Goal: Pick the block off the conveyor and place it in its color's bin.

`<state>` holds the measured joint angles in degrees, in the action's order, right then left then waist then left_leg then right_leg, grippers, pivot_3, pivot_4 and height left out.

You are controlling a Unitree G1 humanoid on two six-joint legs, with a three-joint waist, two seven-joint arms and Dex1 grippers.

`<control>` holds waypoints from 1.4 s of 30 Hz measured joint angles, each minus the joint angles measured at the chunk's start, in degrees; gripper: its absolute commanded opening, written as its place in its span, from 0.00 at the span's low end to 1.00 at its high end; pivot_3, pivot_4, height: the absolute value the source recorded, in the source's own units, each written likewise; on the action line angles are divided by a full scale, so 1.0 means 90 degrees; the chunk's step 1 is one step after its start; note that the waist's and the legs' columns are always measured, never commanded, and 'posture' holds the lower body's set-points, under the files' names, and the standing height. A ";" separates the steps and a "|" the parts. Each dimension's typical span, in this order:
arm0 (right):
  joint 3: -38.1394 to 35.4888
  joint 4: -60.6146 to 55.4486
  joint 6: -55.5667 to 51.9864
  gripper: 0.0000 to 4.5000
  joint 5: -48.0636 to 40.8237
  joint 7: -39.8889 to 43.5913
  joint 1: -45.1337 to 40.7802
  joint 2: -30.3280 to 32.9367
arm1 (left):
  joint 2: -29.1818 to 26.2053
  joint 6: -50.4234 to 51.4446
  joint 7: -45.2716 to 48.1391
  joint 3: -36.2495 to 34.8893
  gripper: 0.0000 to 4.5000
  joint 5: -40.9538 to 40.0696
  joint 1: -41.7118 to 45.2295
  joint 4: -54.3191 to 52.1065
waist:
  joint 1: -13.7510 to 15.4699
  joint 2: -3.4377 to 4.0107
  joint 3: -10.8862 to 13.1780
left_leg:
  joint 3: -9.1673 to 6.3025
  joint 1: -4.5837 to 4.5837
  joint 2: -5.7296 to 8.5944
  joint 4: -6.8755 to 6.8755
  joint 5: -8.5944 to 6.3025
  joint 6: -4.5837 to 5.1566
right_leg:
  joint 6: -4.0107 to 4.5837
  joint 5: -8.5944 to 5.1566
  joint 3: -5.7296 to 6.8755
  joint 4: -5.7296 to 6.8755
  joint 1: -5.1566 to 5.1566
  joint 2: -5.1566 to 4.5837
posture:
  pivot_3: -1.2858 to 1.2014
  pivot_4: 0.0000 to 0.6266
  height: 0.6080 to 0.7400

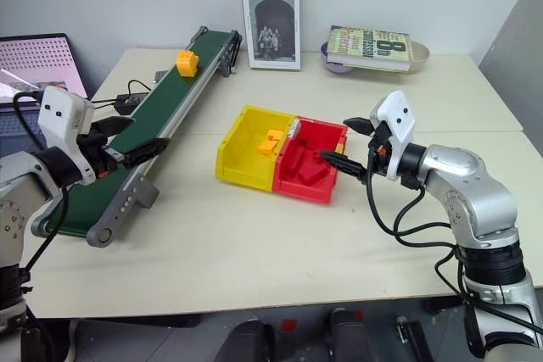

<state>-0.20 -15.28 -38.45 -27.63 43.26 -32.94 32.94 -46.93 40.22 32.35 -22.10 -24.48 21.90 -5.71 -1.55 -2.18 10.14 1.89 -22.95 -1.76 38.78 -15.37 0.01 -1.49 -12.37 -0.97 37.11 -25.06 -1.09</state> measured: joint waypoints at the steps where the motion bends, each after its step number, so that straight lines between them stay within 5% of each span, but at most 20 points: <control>1: 0.0053 -0.0006 -0.0001 1.00 -0.0003 -0.0011 -0.0003 -0.0034 | 0.0074 -0.0059 -0.0190 -0.0026 0.99 0.0088 -0.0001 0.0126 | 0.0000 0.0000 0.0000 | -0.0002 -0.0001 0.0000 0.0000 0.0000 0.0000 | 0.0000 0.0000 0.0002 -0.0001 0.0000 0.0000 | 0.52 0.24 1.00; 12: 0.0468 -0.0486 -0.0231 1.00 -0.0363 0.0165 -0.0483 -0.0466 | 0.1122 -0.0752 -0.1581 -0.0225 0.99 0.0463 0.0647 0.1126 | 0.0036 -0.0007 -0.0004 | -0.0001 -0.0004 0.0007 0.0004 0.0000 0.0000 | -0.0006 0.0008 0.0006 -0.0002 0.0002 -0.0014 | 0.52 0.24 1.00; 39: 0.0411 -0.1021 -0.0680 1.00 -0.0654 -0.0156 -0.0591 -0.0456 | 0.1273 -0.1740 -0.1298 0.0379 0.99 0.0886 0.1358 0.2790 | 0.0021 -0.0008 -0.0005 | -0.0004 -0.0005 0.0007 0.0003 0.0000 -0.0001 | -0.0006 0.0008 0.0011 0.0000 0.0001 -0.0016 | 0.52 0.24 1.00; 42: 0.0410 -0.1023 -0.0683 1.00 -0.0713 -0.0183 -0.0591 -0.0456 | 0.1272 -0.1729 -0.1308 0.0430 0.87 0.0911 0.1359 0.2848 | 0.0019 -0.0008 -0.0005 | -0.0003 -0.0005 0.0007 0.0003 0.0000 -0.0001 | -0.0006 0.0008 0.0010 0.0000 0.0001 -0.0016 | 0.52 0.24 1.00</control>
<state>3.49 -24.48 -44.60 -34.04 41.61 -38.26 28.84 -35.48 24.66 20.58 -18.23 -16.28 34.13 19.93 -1.37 -2.26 10.09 1.86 -23.00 -1.70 38.80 -15.37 0.00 -1.54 -12.30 -0.88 37.11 -25.05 -1.23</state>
